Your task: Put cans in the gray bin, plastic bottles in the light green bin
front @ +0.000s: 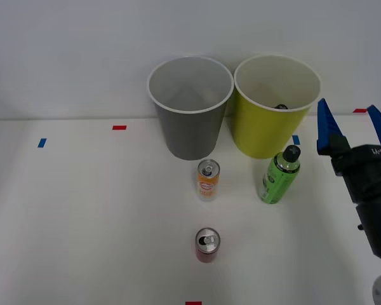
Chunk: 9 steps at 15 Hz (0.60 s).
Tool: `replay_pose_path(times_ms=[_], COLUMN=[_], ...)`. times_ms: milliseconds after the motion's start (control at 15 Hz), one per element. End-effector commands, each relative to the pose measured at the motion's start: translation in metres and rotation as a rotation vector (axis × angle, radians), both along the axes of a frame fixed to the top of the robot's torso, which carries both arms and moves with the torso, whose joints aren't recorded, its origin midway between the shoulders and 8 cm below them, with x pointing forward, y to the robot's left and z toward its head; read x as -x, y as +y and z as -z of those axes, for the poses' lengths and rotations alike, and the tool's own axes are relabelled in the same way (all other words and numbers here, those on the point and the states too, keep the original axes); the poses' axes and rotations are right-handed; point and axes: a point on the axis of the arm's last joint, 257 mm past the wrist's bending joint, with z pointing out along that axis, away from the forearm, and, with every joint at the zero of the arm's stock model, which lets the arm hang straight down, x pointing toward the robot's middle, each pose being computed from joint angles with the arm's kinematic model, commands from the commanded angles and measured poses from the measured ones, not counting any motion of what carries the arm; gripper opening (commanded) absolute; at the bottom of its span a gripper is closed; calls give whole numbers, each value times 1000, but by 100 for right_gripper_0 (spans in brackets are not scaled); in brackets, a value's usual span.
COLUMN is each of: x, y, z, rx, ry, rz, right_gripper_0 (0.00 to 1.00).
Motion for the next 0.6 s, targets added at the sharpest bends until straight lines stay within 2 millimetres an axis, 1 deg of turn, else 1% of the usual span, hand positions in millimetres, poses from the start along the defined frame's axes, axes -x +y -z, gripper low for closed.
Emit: replay_pose_path(times_ms=[67, 200, 333, 467, 600], x=[53, 73, 83, 96, 116], y=[-7, -11, -12, -15, -21], z=[23, 46, 59, 78, 104], rx=[53, 89, 164, 229, 294], ry=[63, 117, 150, 206, 289], rz=[32, 60, 77, 96, 115], right_gripper_0=[100, 100, 100, 100, 100])
